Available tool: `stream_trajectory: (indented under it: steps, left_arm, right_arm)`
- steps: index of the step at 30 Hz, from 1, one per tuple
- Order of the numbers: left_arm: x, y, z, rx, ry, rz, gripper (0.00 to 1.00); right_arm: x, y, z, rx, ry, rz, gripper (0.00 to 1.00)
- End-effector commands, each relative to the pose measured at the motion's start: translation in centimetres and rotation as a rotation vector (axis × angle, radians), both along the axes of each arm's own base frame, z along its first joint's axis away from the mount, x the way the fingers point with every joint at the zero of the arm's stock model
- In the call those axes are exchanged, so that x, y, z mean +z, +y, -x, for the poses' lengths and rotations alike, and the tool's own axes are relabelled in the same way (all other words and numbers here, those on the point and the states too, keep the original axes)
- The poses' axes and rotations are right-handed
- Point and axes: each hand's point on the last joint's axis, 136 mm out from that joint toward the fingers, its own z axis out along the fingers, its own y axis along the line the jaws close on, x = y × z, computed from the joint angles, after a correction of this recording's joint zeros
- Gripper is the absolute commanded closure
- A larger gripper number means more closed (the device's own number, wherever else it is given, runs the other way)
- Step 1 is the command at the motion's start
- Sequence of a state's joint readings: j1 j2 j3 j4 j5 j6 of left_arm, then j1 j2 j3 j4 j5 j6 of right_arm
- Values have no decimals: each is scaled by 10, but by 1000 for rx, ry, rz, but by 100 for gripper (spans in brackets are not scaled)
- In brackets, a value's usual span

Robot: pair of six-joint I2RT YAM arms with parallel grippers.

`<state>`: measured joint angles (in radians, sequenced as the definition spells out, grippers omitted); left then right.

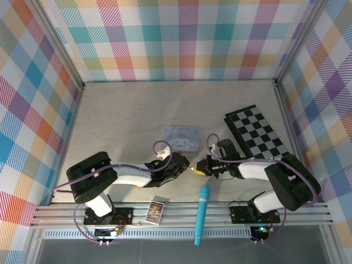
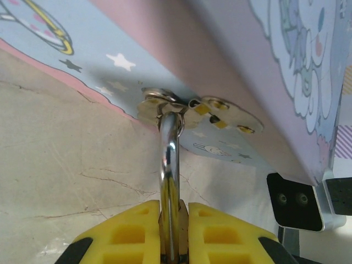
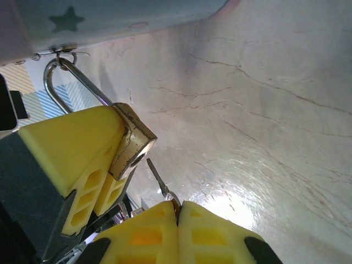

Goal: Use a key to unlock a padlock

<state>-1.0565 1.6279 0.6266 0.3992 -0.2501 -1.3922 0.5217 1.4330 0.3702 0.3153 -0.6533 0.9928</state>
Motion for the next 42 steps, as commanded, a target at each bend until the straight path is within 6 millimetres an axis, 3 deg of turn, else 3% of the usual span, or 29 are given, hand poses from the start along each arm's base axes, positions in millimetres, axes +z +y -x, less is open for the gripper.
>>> stream_trajectory:
  steps: [1, 15, 42]
  left_arm:
    - [7, -9, -1, 3, -8, 69, 100]
    - [5, -3, 1, 13, -8, 65, 100]
    - [13, -22, 1, -18, 1, 157, 100]
  right_arm:
    - [3, 3, -3, 3, 6, -33, 100]
    - [7, -5, -3, -31, -2, -44, 100]
    - [22, 7, -15, -24, -39, -125, 100]
